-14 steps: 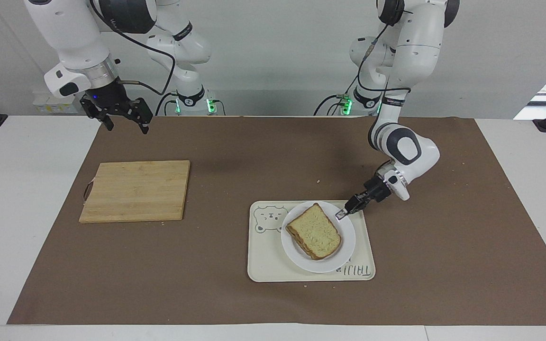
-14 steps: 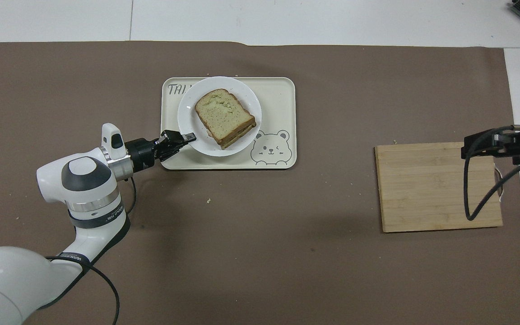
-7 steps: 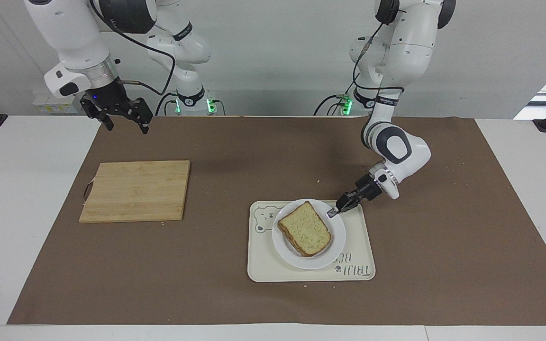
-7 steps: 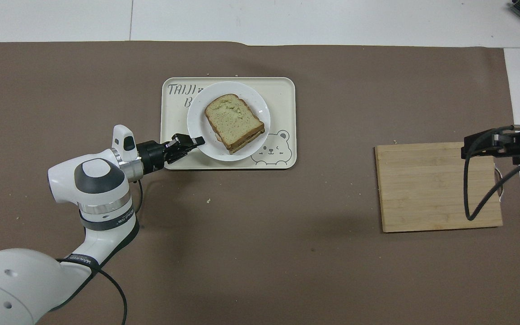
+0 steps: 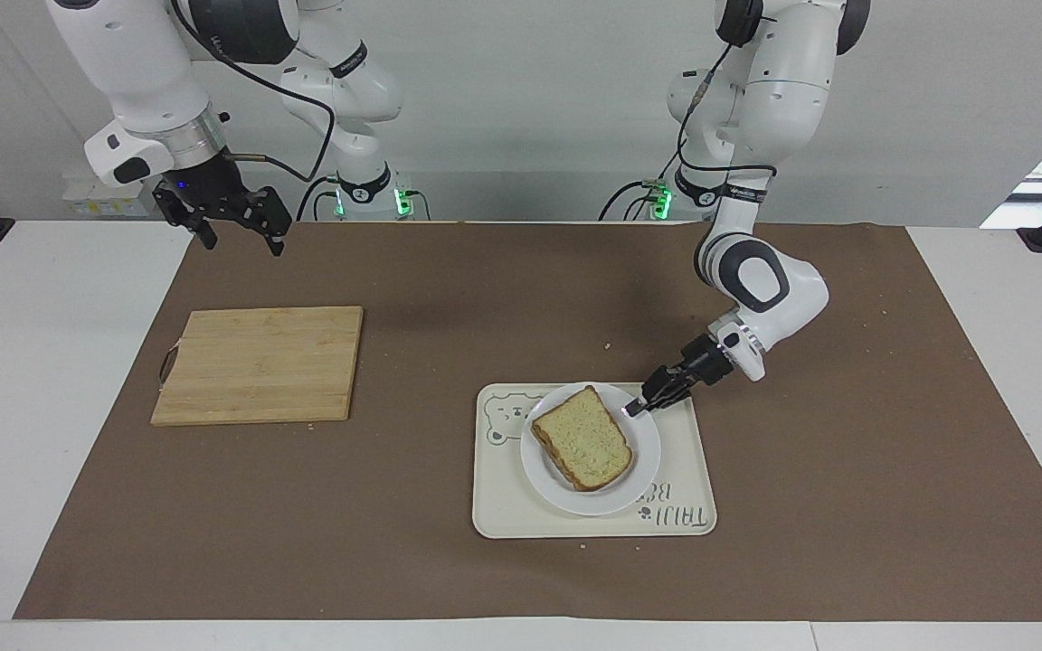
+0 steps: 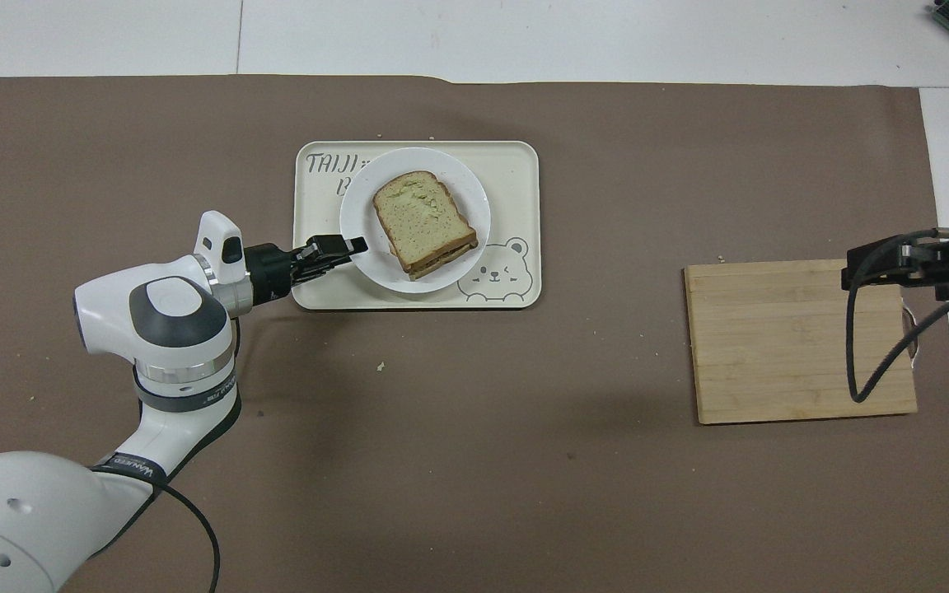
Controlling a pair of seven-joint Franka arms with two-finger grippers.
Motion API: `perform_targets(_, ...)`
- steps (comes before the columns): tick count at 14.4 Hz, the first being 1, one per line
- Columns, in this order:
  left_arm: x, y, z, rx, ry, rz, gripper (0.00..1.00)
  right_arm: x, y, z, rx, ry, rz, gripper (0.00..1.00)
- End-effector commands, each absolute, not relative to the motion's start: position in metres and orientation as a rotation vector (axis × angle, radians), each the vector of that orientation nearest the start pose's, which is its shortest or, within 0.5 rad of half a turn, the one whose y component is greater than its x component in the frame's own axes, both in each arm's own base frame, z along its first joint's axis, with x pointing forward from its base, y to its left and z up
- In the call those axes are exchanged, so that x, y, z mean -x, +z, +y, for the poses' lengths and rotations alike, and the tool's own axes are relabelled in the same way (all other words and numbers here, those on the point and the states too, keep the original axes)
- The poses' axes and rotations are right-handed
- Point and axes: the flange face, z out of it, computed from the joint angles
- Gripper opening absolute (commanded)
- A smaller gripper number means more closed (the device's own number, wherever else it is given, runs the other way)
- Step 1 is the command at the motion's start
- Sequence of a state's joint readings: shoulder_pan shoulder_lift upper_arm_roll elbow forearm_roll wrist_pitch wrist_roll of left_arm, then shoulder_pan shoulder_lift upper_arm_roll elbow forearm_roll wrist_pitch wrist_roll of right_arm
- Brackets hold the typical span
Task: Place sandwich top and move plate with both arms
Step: 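Slide the plate with the left gripper onto the cream bear tray, then open the left gripper and pull it back from the plate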
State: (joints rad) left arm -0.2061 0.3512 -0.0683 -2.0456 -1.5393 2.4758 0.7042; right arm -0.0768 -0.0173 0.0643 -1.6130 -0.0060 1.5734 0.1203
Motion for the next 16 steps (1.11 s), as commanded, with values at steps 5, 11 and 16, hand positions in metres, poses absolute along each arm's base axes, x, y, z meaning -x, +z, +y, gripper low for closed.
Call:
perform_targets(5, -0.591, 0.318, -0.143, -2.276, 0.421, 0.212, 0.78, -0.55, 0.616, -0.009, 3.122, 0.027, 0.211, 1.0)
perform_targets(11, -0.592, 0.336, -0.136, -2.34, 0.455, 0.111, 1.0, -0.55, 0.616, -0.009, 3.122, 0.027, 0.211, 1.0)
perform_targets(16, -0.605, 0.359, -0.113, -2.441, 0.491, 0.013, 1.0, -0.55, 0.616, -0.009, 3.122, 0.027, 0.211, 1.0)
